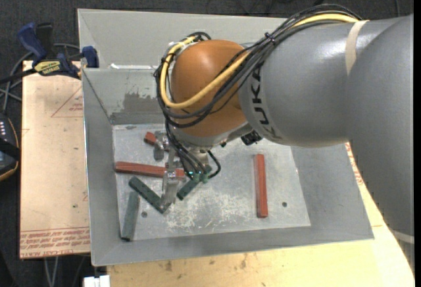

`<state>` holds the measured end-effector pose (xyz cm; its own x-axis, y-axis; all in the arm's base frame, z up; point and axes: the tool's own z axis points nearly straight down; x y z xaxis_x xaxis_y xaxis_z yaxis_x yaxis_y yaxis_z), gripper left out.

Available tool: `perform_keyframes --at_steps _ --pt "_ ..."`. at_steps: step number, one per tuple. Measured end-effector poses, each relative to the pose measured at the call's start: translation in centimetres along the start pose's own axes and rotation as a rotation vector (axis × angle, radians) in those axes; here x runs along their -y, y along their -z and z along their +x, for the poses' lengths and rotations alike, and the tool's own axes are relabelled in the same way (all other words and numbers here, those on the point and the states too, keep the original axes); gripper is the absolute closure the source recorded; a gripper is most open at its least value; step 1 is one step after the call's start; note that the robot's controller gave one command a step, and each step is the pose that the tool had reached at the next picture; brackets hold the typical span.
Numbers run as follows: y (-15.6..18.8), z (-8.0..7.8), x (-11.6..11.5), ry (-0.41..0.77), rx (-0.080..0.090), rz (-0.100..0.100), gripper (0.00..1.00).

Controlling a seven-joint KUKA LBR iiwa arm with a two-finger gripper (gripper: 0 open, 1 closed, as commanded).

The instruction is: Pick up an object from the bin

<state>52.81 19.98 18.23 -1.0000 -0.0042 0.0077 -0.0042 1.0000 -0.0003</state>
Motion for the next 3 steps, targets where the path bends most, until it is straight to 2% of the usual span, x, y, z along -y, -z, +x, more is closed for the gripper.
perform_keyframes --at_steps 1,2,3 --pt "-11.6 -3.9 5.2 -0.118 0.004 0.0 0.0" --pt "-11.1 -4.0 5.0 -0.116 0.009 -0.003 1.0" --pt "-3.3 -3.9 3.4 -0.075 0.017 -0.005 1.0"
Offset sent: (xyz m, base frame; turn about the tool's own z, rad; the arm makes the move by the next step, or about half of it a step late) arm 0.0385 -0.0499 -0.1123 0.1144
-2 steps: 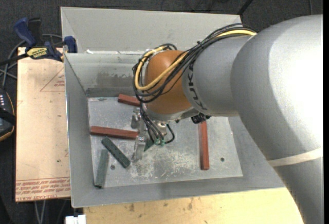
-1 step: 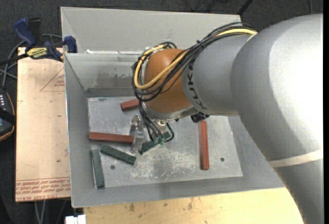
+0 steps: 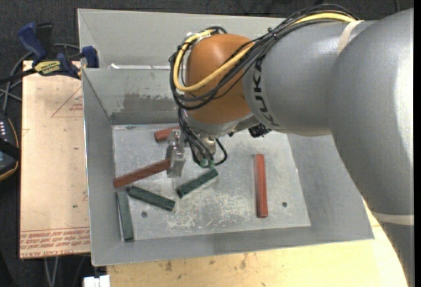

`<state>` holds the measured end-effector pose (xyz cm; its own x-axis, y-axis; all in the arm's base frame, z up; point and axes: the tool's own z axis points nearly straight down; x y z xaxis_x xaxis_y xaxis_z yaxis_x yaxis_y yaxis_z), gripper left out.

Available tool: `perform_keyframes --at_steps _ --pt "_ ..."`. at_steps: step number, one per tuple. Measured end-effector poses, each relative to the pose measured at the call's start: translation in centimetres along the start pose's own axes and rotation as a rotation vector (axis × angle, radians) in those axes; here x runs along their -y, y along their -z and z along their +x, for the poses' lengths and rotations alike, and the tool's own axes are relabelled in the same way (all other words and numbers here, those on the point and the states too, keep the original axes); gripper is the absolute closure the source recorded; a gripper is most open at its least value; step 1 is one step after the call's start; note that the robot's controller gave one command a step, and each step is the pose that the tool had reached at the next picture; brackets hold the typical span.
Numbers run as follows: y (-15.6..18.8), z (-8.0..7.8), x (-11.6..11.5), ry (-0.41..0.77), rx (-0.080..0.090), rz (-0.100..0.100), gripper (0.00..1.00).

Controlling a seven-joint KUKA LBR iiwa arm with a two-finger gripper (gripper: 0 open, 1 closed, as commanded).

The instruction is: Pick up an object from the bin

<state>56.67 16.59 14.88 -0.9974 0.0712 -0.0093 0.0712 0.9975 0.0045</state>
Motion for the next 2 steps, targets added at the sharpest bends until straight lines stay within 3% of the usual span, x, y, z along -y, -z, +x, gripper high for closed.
perform_keyframes --at_steps 1,2 --pt "-0.5 0.2 0.2 -0.002 -0.008 0.003 0.0" --pt "-5.9 -4.4 -1.1 0.037 -0.007 0.003 0.0"
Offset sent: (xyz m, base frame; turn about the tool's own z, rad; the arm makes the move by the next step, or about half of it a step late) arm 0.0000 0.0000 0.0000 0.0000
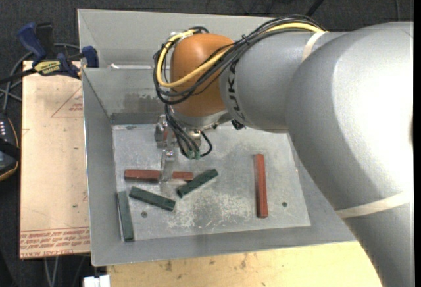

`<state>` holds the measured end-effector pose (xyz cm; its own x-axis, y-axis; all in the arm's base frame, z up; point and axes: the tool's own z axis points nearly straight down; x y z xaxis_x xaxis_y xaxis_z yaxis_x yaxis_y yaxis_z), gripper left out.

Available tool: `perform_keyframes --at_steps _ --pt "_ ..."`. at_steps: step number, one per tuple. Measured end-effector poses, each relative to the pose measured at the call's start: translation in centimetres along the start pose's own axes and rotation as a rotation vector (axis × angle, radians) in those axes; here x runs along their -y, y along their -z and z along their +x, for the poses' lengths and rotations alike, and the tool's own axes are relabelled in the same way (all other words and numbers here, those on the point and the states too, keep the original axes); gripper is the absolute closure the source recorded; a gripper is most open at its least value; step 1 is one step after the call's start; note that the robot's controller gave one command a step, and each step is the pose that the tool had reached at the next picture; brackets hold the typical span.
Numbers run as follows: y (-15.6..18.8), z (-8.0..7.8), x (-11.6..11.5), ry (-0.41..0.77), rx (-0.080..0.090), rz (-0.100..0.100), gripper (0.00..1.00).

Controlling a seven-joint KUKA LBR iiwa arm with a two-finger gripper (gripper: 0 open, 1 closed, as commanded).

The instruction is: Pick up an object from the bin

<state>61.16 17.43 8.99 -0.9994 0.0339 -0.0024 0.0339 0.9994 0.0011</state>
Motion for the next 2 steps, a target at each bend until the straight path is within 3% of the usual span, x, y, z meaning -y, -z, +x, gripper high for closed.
perform_keyframes --at_steps 1,2 --pt "-2.05 4.42 -1.43 0.01 -0.005 0.0 0.0" --pt "-1.88 4.17 -1.32 0.006 -0.001 -0.001 1.0"
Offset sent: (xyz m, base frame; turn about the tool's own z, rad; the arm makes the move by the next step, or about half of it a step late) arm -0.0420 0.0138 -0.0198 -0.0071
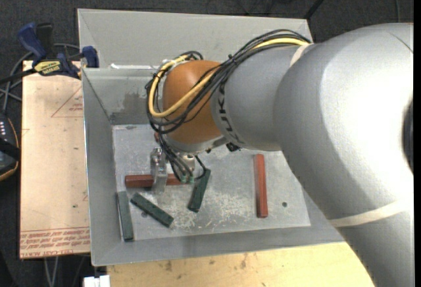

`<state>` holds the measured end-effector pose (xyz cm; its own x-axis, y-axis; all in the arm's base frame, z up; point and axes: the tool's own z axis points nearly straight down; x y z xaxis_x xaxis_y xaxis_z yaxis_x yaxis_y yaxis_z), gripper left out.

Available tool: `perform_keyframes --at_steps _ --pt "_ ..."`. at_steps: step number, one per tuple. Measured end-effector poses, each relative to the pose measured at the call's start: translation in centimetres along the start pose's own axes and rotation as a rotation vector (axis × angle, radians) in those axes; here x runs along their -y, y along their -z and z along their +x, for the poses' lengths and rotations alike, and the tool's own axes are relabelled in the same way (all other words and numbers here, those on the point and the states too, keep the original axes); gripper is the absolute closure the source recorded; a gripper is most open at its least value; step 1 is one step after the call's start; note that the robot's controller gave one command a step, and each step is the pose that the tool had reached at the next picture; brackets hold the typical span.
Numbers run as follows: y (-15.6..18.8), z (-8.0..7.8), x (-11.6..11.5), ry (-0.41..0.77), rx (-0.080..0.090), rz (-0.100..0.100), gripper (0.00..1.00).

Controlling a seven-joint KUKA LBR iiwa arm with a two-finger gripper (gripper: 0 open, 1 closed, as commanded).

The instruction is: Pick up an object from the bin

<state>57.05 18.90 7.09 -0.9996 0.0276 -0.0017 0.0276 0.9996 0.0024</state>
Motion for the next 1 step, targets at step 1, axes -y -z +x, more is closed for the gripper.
perform_keyframes --at_steps 1 --pt "18.68 0.14 -0.92 0.033 0.01 -0.002 1.0"
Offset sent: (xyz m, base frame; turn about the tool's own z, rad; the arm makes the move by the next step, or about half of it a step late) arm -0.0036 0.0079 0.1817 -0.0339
